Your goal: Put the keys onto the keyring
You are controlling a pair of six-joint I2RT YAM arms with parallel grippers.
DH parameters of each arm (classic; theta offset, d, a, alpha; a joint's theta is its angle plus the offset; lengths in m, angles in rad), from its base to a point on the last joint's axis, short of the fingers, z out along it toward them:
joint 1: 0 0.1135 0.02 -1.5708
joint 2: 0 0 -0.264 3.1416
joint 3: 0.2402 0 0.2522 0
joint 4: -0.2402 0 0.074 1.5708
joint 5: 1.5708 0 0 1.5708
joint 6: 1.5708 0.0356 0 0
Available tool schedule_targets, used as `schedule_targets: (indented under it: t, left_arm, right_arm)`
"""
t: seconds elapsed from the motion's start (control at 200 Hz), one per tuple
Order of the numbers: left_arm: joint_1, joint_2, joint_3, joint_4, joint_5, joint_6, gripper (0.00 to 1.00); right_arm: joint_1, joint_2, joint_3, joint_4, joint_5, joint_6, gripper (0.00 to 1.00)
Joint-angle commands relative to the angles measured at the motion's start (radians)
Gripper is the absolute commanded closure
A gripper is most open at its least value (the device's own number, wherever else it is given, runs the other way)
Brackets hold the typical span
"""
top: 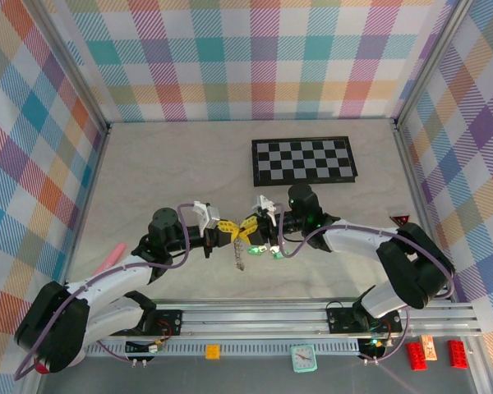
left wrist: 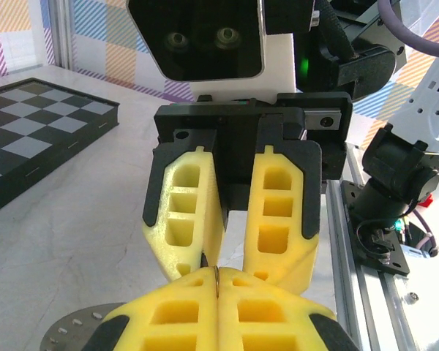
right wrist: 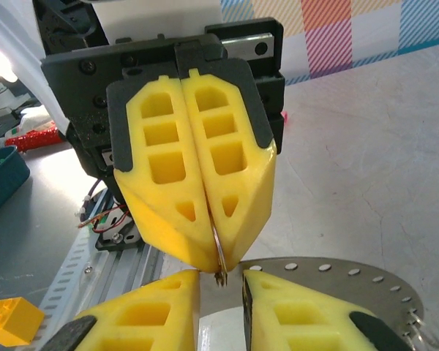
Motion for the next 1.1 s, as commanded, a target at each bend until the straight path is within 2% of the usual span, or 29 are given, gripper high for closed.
schedule_targets:
  t: [0.0,0.13,0.28,0.4,0.645,0.845,0.975,1.095]
  left_arm:
    - [-0.01,0.005,-0.007,0.072,0.047,-0.002,1.0]
    - [-0.01,0.008,-0.007,0.074,0.047,-0.002,1.0]
    - [-0.011,0.011,-0.006,0.07,0.032,-0.004,1.0]
    - [-0.013,-0.006,-0.012,0.028,-0.015,-0.004,0.96]
    - [-0.04,-0.062,-0.012,-0.12,-0.12,0.032,0.82]
    - [-0.054,-0.069,-0.006,-0.197,-0.157,0.052,0.8]
    - [-0.059,-0.078,-0.005,-0.239,-0.191,0.06,0.7]
    - [-0.068,-0.081,-0.002,-0.276,-0.193,0.082,0.68]
  right_arm:
    - [0.008,0.002,0.007,0.054,-0.013,0.013,0.78]
    - [0.009,0.007,0.012,0.054,-0.023,0.014,0.84]
    - [0.009,0.02,0.017,0.125,-0.045,0.045,1.0]
    - [0.009,0.011,0.025,0.07,-0.041,0.0,1.0]
    - [0.008,-0.015,0.054,-0.217,0.0,-0.175,1.0]
    - [0.009,-0.004,0.075,-0.308,0.004,-0.231,1.0]
    - [0.009,-0.003,0.085,-0.34,0.01,-0.252,1.0]
    - [0.009,-0.005,0.096,-0.36,0.011,-0.263,1.0]
